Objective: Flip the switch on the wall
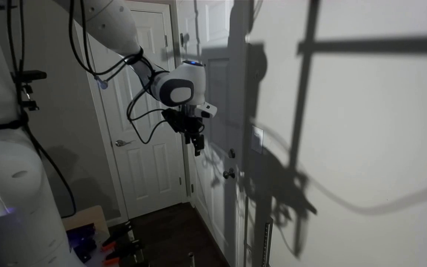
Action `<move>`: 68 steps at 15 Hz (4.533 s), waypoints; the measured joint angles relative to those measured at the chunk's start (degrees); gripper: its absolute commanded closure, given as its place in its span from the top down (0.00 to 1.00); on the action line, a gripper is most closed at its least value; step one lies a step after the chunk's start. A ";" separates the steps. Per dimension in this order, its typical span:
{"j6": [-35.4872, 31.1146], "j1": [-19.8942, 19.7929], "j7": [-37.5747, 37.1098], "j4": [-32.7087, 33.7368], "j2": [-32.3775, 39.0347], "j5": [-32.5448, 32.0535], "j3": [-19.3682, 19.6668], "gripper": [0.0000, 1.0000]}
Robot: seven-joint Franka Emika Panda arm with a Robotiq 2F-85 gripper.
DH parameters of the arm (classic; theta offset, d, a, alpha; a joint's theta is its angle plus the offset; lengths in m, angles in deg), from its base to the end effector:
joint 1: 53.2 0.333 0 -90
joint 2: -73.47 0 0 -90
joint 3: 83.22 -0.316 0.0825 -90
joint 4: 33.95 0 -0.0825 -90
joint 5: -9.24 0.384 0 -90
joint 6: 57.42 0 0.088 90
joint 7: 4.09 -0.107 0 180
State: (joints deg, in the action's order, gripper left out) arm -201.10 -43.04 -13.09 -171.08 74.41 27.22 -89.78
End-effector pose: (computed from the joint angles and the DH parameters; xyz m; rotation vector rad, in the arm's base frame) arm 0.4828 0.1426 0.3190 -2.9203 0.1606 -0.0733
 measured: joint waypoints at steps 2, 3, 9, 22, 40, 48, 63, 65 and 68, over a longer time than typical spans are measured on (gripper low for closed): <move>-5.54 -0.04 -4.74 0.28 2.35 -5.38 0.04 1.00; -8.14 -0.04 -7.87 0.30 3.33 -8.80 0.13 1.00; -16.34 5.70 -33.91 1.56 7.16 -37.54 9.86 1.00; -16.28 8.80 -47.16 4.16 9.01 -50.00 14.31 0.99; -25.31 14.71 -70.95 17.35 22.10 -72.10 25.08 0.00; -26.21 22.43 -86.90 24.97 28.34 -83.00 33.41 0.02; -25.75 30.32 -113.14 34.39 37.15 -97.79 43.01 0.02; -25.13 30.97 -116.83 34.39 37.44 -97.89 43.74 0.01; -23.12 33.59 -123.59 34.45 37.41 -100.98 46.00 0.01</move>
State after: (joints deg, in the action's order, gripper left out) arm -224.22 -9.45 -136.68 -136.63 111.83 -73.76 -43.78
